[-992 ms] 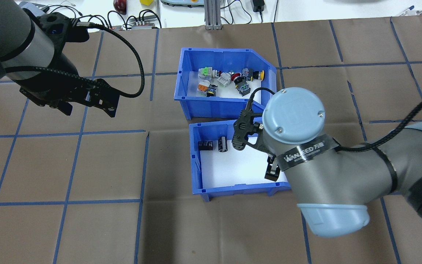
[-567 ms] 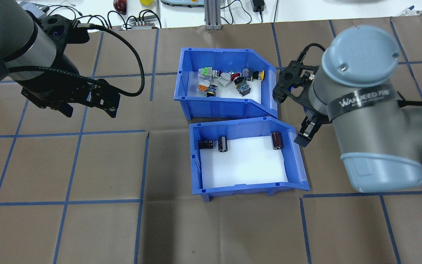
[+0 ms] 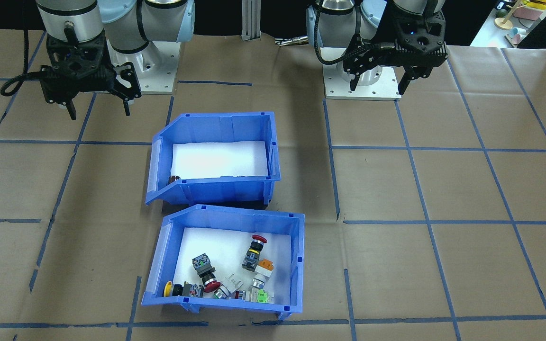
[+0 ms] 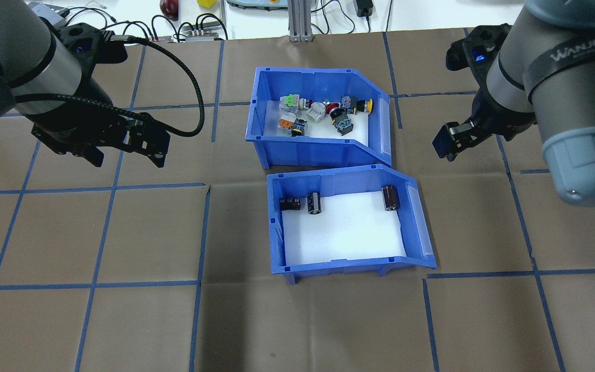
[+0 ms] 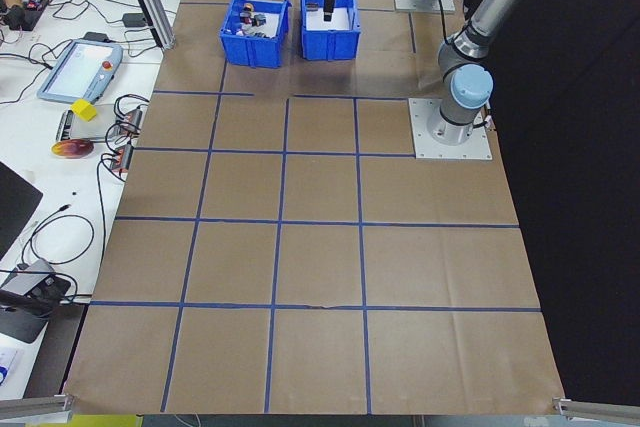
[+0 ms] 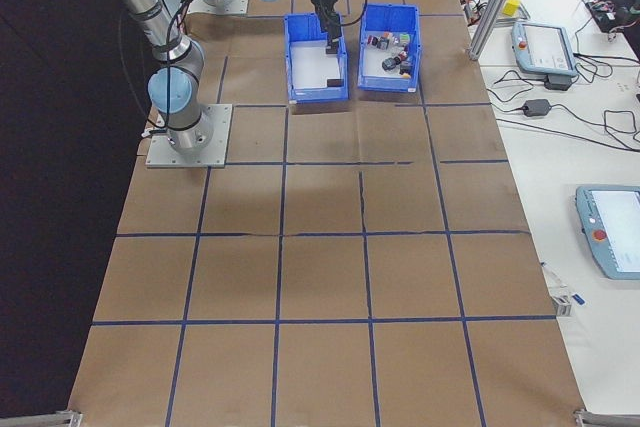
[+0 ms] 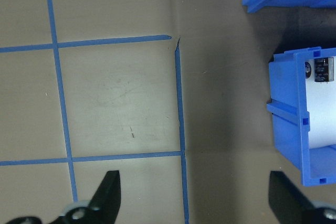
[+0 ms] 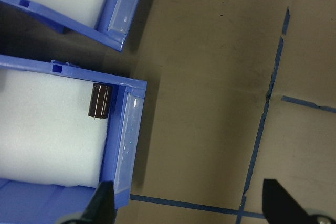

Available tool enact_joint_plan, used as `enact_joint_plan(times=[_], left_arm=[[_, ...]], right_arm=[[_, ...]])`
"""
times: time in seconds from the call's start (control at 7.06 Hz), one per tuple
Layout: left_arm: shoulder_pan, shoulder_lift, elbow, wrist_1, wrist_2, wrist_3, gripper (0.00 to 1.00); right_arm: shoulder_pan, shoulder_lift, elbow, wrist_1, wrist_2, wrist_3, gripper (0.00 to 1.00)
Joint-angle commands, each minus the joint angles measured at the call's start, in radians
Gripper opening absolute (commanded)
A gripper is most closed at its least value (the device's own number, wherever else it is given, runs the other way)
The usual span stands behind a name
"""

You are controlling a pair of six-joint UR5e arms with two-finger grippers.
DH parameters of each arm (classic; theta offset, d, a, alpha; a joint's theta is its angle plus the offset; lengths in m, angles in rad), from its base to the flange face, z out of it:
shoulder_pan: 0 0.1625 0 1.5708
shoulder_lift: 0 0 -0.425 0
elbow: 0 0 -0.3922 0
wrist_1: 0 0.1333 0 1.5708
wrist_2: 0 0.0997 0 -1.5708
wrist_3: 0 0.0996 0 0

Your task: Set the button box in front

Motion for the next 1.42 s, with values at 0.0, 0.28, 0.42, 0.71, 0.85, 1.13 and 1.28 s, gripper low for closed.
enact_joint_plan(times=[0.0, 0.28, 0.42, 0.71, 0.85, 1.13, 1.28], left_arm=[[0.000, -0.012, -0.002, 0.006, 0.000, 0.000, 0.99], [0.000, -0.012, -0.002, 0.009, 0.000, 0.000, 0.99], [0.000, -0.015, -0.002, 0.012, 0.000, 0.002, 0.99], [0.000, -0.017, -0.002, 0.013, -0.001, 0.003, 0.99], [0.000, -0.017, -0.003, 0.013, -0.001, 0.003, 0.99], [0.000, -0.017, -0.003, 0.013, -0.003, 0.003, 0.99], [0.000, -0.018, -0.003, 0.013, -0.003, 0.003, 0.99]], right_arm=[[-0.010, 0.061, -0.076, 0.114, 0.064, 0.187, 1.00], [-0.012, 0.163, -0.159, 0.227, 0.066, 0.252, 1.00], [-0.012, 0.159, -0.161, 0.252, 0.069, 0.353, 1.00], [-0.014, 0.120, -0.156, 0.254, 0.066, 0.380, 1.00], [-0.012, 0.103, -0.156, 0.254, 0.065, 0.391, 1.00], [-0.012, 0.102, -0.156, 0.251, 0.068, 0.389, 1.00], [-0.012, 0.102, -0.156, 0.252, 0.068, 0.389, 1.00]])
